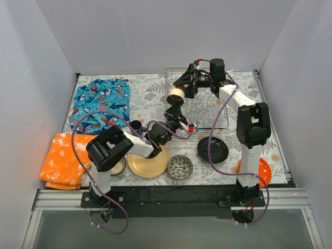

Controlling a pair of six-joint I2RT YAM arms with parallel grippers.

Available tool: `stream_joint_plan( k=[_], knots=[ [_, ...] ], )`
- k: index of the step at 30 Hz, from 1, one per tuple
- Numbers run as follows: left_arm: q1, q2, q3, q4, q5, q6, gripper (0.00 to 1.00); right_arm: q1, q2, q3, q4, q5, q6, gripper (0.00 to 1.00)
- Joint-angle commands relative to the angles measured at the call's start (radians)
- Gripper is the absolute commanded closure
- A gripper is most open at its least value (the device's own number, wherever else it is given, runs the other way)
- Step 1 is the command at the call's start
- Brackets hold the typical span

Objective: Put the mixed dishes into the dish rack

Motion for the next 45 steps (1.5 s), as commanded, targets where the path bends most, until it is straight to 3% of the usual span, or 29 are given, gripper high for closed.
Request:
stream_joint_plan(
  k=[1,11,18,25,27,30,33,38,42,45],
  knots=[
    [-0.001,0.008,0.032,0.100,-0.049,0.042,1.00,-0.011,-0.070,-0.011,-0.016,-0.015,-0.030,0.06],
    [0.000,0.035,0.042,0.128,-0.040,0.044,1.00,-0.015,-0.073,-0.011,-0.042,-0.010,-0.062,0.12],
    [0.002,0.037,0.046,0.122,-0.030,0.018,1.00,-0.014,-0.047,0.029,-0.039,0.020,-0.048,0.09],
    [0.002,0.032,0.049,0.108,-0.029,-0.017,1.00,-0.014,-0.016,0.055,-0.021,0.031,-0.071,0.25],
    [0.002,0.025,0.046,0.099,-0.032,-0.036,0.69,-0.020,-0.008,0.067,0.019,0.040,-0.100,0.34],
    [0.005,-0.003,0.027,0.078,-0.038,-0.063,0.35,-0.038,0.031,0.144,0.024,0.053,-0.154,0.39],
    [0.010,-0.062,-0.016,0.036,-0.030,-0.090,0.14,-0.066,0.080,0.237,0.027,0.063,-0.206,0.42],
    [0.010,-0.248,-0.096,-0.189,0.023,-0.178,0.05,-0.119,0.166,0.395,0.021,0.120,-0.312,0.44],
    [0.011,-0.414,-0.048,-0.595,0.031,-0.367,0.02,-0.167,0.209,0.481,0.013,0.245,-0.422,0.44],
    [0.010,-0.504,0.007,-0.762,0.045,-0.428,0.02,-0.178,0.238,0.523,-0.019,0.322,-0.526,0.45]
  ],
)
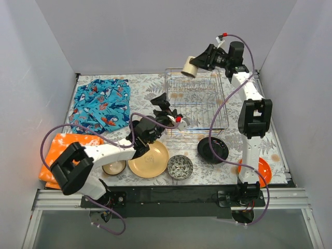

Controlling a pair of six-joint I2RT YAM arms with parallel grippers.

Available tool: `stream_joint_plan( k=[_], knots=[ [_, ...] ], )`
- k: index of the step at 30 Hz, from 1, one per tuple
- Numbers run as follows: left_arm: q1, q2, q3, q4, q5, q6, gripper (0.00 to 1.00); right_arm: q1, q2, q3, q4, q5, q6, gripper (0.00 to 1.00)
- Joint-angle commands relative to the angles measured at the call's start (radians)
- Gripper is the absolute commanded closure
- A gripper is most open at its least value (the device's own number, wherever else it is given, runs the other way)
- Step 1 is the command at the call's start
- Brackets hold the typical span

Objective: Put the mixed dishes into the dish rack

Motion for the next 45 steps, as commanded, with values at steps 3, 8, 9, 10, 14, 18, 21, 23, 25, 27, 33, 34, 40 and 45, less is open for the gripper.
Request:
stream_joint_plan(
  k=[3,8,9,10,14,18,21,23,25,27,33,34,40,45],
  knots=[
    [-0.001,-0.144,0.106,-0.388,0.017,-0.196,0.02,-0.018,0.018,0.119,-0.051,0.229,-0.295,0.46],
    [0.016,-0.077,0.279,-0.569,-0.129,-0.424,0.02,0.001,-0.071,-0.051,0.009,0.458,-0.545,0.46],
    [0.021,-0.070,0.297,-0.636,-0.139,-0.455,0.02,0.004,-0.109,-0.088,0.036,0.490,-0.579,0.46],
    [0.024,-0.067,0.306,-0.648,-0.161,-0.475,0.02,0.010,-0.127,-0.121,0.059,0.519,-0.607,0.47],
    [0.025,-0.090,0.274,-0.612,-0.181,-0.498,0.02,0.024,-0.189,-0.287,0.178,0.656,-0.693,0.48],
    [0.032,-0.102,0.249,-0.608,-0.187,-0.530,0.02,0.039,-0.200,-0.327,0.248,0.713,-0.737,0.50],
    [0.038,-0.105,0.243,-0.626,-0.175,-0.560,0.02,0.042,-0.184,-0.326,0.258,0.743,-0.737,0.50],
    [0.039,-0.107,0.237,-0.634,-0.169,-0.572,0.02,0.048,-0.174,-0.327,0.265,0.779,-0.737,0.50],
    [0.042,-0.108,0.231,-0.637,-0.163,-0.580,0.02,0.048,-0.166,-0.329,0.276,0.794,-0.736,0.50],
    [0.045,-0.107,0.231,-0.646,-0.163,-0.584,0.02,0.050,-0.152,-0.330,0.281,0.817,-0.737,0.50],
    [0.055,-0.101,0.232,-0.649,-0.172,-0.592,0.02,0.058,-0.123,-0.350,0.340,0.843,-0.792,0.50],
    [0.055,-0.101,0.235,-0.649,-0.170,-0.595,0.02,0.059,-0.120,-0.353,0.348,0.843,-0.797,0.50],
    [0.065,-0.090,0.246,-0.651,-0.164,-0.593,0.02,0.068,-0.102,-0.378,0.386,0.854,-0.825,0.50],
    [0.073,-0.085,0.243,-0.634,-0.167,-0.607,0.02,0.073,-0.115,-0.448,0.403,0.876,-0.826,0.50]
  ],
)
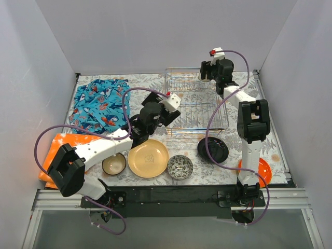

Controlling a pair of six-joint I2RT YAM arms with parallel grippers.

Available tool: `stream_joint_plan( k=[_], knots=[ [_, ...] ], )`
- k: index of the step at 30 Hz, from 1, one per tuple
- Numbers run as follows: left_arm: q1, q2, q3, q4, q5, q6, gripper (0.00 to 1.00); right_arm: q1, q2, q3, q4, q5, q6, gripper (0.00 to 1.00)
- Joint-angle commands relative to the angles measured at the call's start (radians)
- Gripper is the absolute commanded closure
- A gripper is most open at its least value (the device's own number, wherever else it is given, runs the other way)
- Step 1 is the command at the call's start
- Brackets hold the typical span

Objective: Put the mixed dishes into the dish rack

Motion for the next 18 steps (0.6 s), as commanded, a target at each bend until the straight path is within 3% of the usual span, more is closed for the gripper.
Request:
stream_joint_plan(
  k=[1,18],
  knots=[
    [0.012,-0.022,0.003,0.010,-0.005,-0.023,0.02,0.013,-0.004,-0.049,0.097,0.042,-0.025,0.50],
    [0.084,-0.013,0.009,-0.059,-0.015,-0.138,0.02,0.036,0.030,-0.097,0.154,0.126,-0.048,0.49]
  ],
)
